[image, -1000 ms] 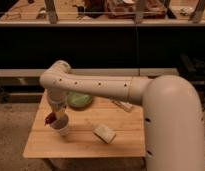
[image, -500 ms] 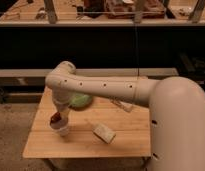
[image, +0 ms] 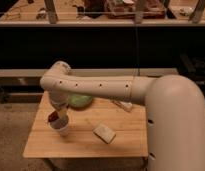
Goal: Place the pepper in the ceramic cup
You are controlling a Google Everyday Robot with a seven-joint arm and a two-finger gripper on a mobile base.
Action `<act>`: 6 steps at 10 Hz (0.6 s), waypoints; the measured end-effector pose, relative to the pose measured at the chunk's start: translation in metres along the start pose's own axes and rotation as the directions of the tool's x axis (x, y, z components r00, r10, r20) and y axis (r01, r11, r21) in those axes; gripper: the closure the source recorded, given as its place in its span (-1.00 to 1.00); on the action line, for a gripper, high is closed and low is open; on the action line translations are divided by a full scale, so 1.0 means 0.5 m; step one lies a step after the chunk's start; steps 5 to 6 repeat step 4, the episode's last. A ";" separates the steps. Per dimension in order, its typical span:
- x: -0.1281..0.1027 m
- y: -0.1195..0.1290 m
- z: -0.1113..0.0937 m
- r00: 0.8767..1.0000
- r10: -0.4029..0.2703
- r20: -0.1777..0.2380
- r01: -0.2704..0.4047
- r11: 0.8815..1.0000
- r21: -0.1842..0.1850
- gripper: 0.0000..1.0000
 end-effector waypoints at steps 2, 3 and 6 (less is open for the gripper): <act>0.005 0.004 0.000 1.000 0.018 -0.015 -0.018 1.000 0.006 -0.45; 0.000 0.002 0.002 1.000 0.022 -0.018 -0.022 1.000 0.008 -0.45; -0.004 -0.001 0.002 1.000 0.025 -0.018 -0.024 1.000 0.015 -0.45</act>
